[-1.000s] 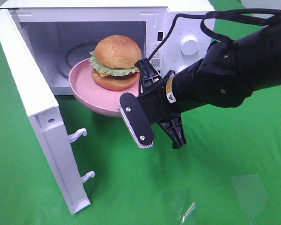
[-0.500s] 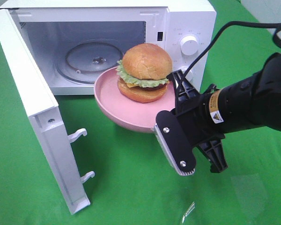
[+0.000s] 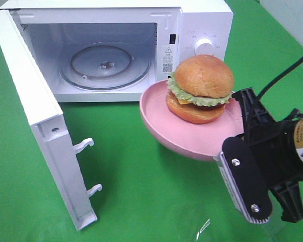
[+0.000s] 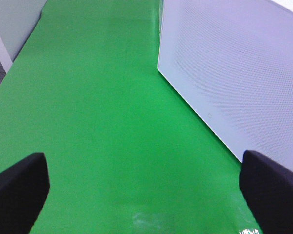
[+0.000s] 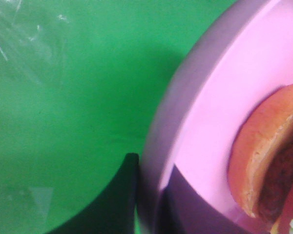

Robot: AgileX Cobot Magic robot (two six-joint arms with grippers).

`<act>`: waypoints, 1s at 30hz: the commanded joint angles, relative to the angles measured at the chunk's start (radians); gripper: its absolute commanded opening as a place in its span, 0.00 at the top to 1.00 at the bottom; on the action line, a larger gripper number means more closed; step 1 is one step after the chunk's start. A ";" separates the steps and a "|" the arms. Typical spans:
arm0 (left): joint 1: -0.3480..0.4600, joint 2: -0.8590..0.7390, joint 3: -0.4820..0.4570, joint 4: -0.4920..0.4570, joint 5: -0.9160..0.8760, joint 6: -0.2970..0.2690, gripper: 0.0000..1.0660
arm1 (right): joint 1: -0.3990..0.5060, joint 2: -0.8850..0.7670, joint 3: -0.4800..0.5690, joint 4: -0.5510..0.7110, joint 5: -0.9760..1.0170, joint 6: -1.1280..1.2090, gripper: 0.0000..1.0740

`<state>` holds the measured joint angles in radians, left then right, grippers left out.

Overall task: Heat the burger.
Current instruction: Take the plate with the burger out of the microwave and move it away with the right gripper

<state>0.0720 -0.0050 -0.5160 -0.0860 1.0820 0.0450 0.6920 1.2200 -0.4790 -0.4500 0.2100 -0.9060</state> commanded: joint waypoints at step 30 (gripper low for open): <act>0.001 -0.004 0.000 -0.003 -0.011 -0.001 0.08 | -0.002 -0.218 0.068 -0.277 0.488 0.915 1.00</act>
<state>0.0720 -0.0050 -0.5160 -0.0860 1.0820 0.0450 0.6920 1.0170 -0.4050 -0.6610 0.6920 -0.0090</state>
